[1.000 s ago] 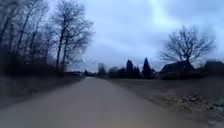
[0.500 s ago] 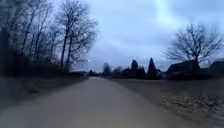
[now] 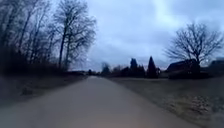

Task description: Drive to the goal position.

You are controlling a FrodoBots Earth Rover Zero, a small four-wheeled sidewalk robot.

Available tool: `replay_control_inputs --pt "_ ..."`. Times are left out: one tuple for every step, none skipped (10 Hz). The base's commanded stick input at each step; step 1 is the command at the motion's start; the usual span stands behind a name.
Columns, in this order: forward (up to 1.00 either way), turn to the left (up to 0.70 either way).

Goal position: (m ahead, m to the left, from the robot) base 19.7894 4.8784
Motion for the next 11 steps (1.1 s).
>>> replay_control_inputs --pt "1.0 0.44" --pt "1.0 0.44" --pt "1.0 0.44" --pt "1.0 0.44" --pt "1.0 0.44" --pt "1.0 0.04" --pt "1.0 0.04" --pt "1.0 0.04" --pt "1.0 0.04" --pt "1.0 0.04" --pt "1.0 0.04"
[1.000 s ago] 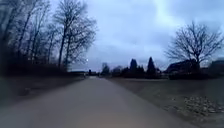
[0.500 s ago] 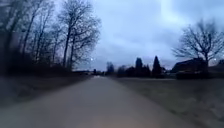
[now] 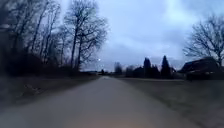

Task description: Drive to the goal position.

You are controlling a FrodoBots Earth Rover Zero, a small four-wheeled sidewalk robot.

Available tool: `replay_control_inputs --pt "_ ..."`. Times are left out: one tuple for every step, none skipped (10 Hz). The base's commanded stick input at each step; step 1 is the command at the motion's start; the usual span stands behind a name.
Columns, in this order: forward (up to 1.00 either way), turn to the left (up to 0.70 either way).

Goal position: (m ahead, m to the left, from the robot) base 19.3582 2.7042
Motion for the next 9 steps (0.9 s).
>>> replay_control_inputs --pt "1.0 0.04" --pt "1.0 0.04" --pt "1.0 0.04" --pt "1.0 0.04" --pt "1.0 0.04" --pt "1.0 0.04" --pt "1.0 0.04" --pt "1.0 0.04" --pt "1.0 0.04"
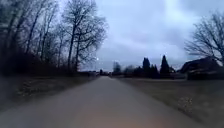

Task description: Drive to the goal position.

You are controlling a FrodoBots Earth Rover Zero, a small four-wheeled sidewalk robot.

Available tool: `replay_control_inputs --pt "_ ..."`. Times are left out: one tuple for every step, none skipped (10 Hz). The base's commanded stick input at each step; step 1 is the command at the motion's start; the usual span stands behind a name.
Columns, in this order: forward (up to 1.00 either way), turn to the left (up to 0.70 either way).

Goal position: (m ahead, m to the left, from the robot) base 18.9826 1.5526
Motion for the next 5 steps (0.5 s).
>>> replay_control_inputs --pt "1.0 0.2" --pt "1.0 0.42" --pt "1.0 0.43" --pt "1.0 0.17" --pt "1.0 0.04"
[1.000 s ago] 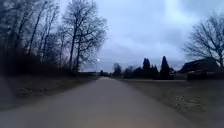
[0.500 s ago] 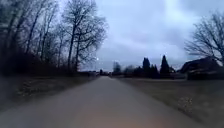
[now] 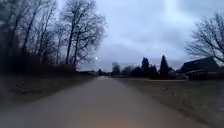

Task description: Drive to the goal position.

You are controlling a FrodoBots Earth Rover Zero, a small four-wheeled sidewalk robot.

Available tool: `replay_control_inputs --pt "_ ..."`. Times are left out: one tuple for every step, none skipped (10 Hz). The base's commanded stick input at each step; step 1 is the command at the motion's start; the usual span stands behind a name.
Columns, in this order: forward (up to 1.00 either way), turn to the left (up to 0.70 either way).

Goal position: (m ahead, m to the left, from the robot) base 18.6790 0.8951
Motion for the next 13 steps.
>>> replay_control_inputs --pt "1.0 0.04" --pt "1.0 0.04" --pt "1.0 0.04" --pt "1.0 0.04" --pt "1.0 0.04" --pt "1.0 0.06" --pt "1.0 0.2" --pt "1.0 0.44" --pt "1.0 0.44" --pt "1.0 0.44" --pt "1.0 0.04" --pt "1.0 0.04" --pt "1.0 0.04"
